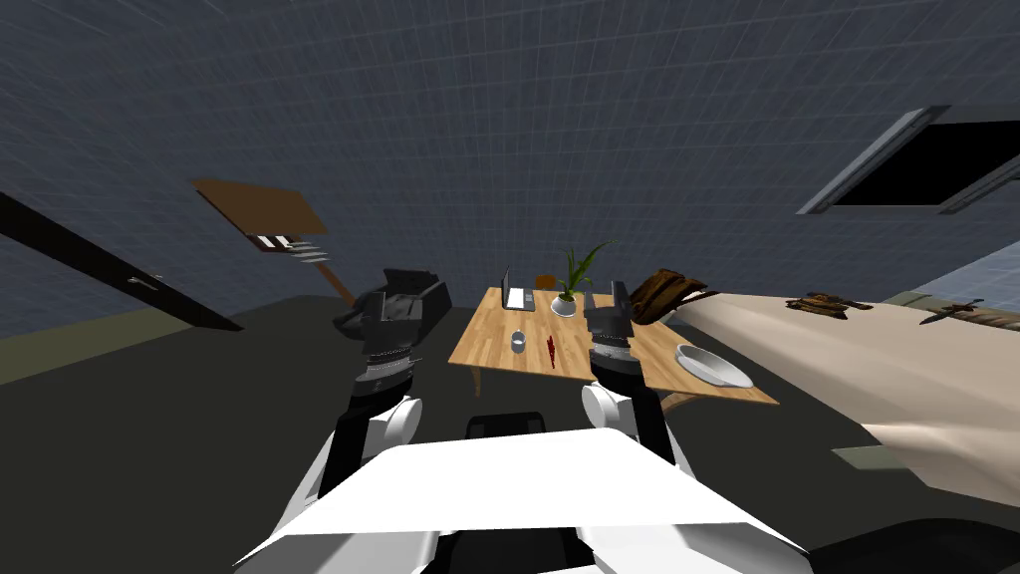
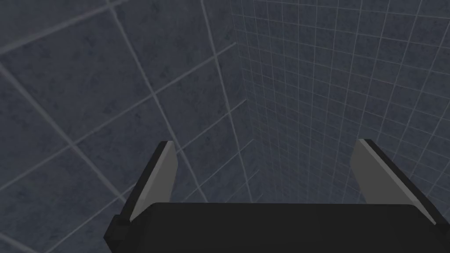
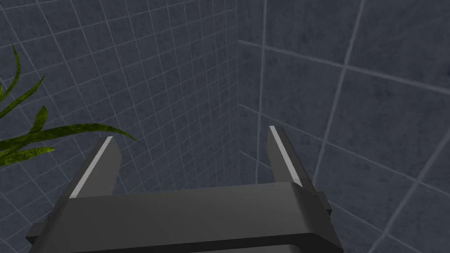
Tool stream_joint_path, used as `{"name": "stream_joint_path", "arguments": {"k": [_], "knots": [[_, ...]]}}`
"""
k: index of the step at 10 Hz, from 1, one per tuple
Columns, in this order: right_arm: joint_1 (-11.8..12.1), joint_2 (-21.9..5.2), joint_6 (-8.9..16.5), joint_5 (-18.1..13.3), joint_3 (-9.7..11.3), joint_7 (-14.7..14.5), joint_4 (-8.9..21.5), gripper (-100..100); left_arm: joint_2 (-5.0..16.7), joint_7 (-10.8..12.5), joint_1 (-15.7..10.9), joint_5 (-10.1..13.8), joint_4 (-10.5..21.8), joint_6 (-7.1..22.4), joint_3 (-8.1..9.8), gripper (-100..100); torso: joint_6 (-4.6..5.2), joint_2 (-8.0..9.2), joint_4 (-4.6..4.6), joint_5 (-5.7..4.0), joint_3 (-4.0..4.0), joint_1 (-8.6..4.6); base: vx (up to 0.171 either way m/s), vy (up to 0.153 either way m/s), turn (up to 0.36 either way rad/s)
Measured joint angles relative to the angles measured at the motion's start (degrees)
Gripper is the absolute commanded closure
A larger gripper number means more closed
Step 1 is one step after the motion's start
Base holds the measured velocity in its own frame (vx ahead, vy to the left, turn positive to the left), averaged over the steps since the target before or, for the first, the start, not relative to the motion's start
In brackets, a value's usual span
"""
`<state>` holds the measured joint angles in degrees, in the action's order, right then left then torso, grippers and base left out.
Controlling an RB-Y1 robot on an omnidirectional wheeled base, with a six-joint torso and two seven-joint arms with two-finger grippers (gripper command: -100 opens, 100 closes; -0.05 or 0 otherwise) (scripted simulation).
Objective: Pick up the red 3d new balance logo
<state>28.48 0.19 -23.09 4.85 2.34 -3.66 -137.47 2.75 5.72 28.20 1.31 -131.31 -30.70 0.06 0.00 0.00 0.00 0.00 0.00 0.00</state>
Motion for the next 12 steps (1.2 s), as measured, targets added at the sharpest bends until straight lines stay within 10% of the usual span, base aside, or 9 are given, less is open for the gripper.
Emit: {"name": "stream_joint_path", "arguments": {"k": [12], "knots": [[-3.8,-7.9,13.1,-17.8,7.4,2.6,9.5,-100,0.0,0.0,0.0,0.0,0.0,0.0,0.01,0,-0.01,0.13,0.03,-0.08,0.08,-0.34,-0.053,-0.087,0.139]]}}
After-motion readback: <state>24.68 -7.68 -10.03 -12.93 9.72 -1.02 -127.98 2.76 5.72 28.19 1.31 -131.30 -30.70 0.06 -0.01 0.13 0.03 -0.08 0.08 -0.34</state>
